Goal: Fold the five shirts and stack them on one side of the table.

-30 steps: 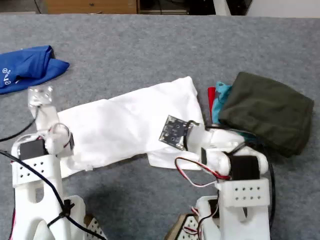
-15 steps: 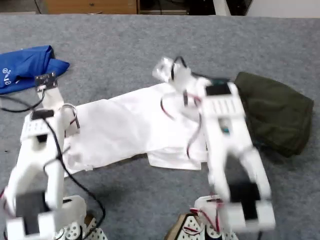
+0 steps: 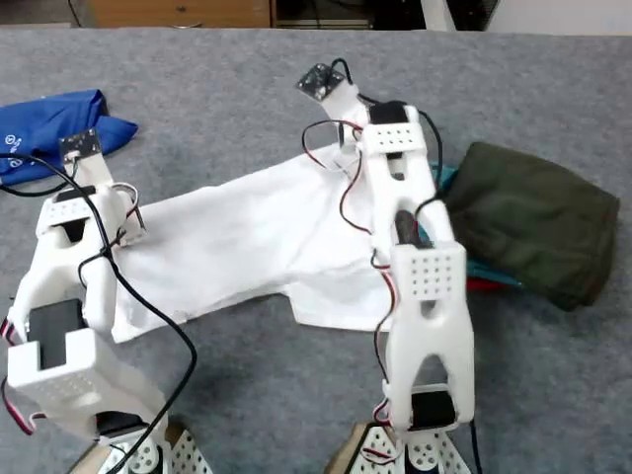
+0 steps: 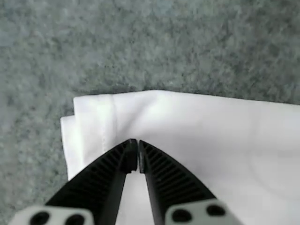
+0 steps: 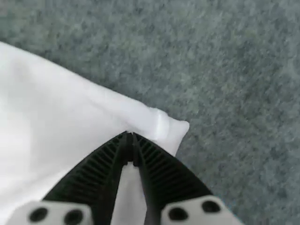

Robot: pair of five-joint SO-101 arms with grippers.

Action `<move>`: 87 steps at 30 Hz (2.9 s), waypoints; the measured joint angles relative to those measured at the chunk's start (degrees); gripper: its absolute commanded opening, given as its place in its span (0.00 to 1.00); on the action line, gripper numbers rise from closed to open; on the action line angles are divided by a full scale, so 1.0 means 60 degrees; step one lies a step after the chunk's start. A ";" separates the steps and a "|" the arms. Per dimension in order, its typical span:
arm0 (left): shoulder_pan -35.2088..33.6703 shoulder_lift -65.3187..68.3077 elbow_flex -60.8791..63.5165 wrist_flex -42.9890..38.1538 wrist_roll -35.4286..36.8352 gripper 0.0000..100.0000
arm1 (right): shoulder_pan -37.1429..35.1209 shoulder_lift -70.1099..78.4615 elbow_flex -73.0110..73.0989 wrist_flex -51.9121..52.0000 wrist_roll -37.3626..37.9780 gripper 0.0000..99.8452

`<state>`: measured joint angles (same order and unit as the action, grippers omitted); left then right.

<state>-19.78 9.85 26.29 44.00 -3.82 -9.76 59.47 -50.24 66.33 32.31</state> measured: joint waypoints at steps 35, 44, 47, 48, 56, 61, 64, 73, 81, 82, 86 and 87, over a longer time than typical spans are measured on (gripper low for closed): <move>-0.0073 -0.6212 0.4454 0.0249 0.0000 0.02 | -0.1509 -0.6945 0.7238 0.3780 0.1348 0.00; -0.0073 -0.6227 0.6007 -0.1143 0.0000 0.02 | -0.1509 -0.6960 1.0432 0.1568 0.1143 0.00; -0.0073 -0.6256 0.6007 -0.1172 0.0000 0.02 | -0.1509 -0.7077 1.0857 0.1568 0.1128 0.00; -0.0073 -0.6271 0.6007 -0.1187 0.0000 0.02 | -0.1509 -0.7106 1.0930 0.1700 0.1128 0.00; -0.0073 -0.6271 0.6081 -0.1480 0.0000 0.02 | -0.1626 -0.7678 1.1575 0.2623 0.1114 0.00; -0.0073 -0.6271 0.6081 -0.1509 0.0000 0.02 | -0.1934 -0.8542 1.2630 0.2051 0.1114 0.01; -0.0132 -0.6271 0.6081 -0.1509 0.0000 0.02 | -0.2125 -0.9319 1.2659 0.2066 0.1114 0.06; -0.0703 -0.6374 0.6139 -0.1509 0.0000 0.02 | -0.3018 -1.0623 1.2718 0.2183 0.1114 0.17; -0.0703 -0.6374 0.6139 -0.1509 0.0000 0.02 | -0.3179 -0.9099 1.2337 0.1451 0.0747 0.17; -0.0703 -0.6374 0.6139 -0.1509 0.0000 0.02 | -0.3194 -0.8821 1.2132 0.1451 0.0747 0.17; -0.0703 -0.6374 0.6139 -0.1509 0.0000 0.02 | -0.3194 -0.7853 1.1414 0.1407 0.0733 0.08; -0.0703 -0.6374 0.6139 -0.1509 0.0000 0.02 | -0.3194 -0.7678 1.1311 0.1407 0.0733 0.03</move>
<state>-24.00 -28.40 63.12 34.95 -3.82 -28.92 13.41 17.63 74.77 36.70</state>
